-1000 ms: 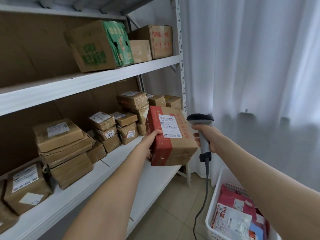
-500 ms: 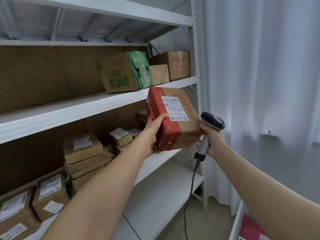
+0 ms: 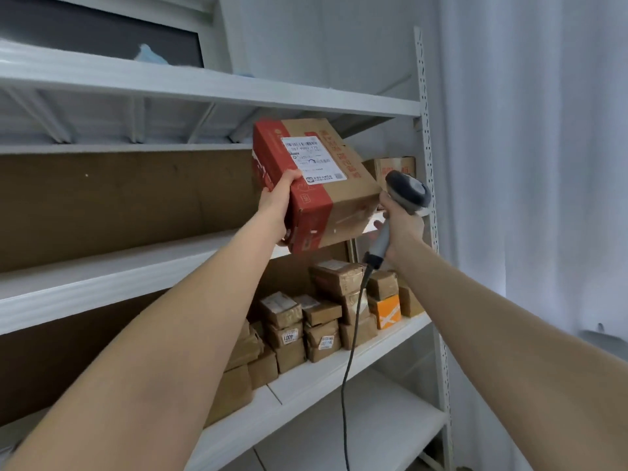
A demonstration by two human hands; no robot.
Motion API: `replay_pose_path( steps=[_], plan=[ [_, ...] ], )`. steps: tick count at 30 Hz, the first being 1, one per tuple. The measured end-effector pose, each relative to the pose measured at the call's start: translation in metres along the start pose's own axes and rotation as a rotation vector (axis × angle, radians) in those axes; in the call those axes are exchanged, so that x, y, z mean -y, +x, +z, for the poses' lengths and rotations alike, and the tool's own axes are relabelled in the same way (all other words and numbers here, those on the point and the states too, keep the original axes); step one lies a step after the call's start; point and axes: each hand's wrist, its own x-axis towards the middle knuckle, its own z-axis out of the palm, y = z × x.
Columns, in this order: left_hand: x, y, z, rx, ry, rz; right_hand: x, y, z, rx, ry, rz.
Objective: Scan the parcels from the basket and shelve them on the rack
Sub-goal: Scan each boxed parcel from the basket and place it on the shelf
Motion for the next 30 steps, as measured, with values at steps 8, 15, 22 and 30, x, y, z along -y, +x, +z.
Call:
replay_pose_path(
  steps=[8, 15, 22, 30],
  plan=[
    [-0.042, 0.018, -0.073, -0.023, 0.016, -0.039, -0.015, 0.001, 0.082, 0.129, -0.065, -0.007],
    [-0.051, 0.054, -0.130, -0.078, -0.037, -0.172, -0.046, 0.003, 0.127, 0.165, -0.068, 0.014],
    [-0.060, 0.079, -0.181, -0.059, -0.094, -0.140, -0.068, 0.019, 0.145, 0.153, -0.060, 0.026],
    [-0.047, 0.088, -0.215, -0.213, 0.048, -0.173, -0.091, 0.016, 0.173, 0.207, -0.085, 0.048]
  ],
)
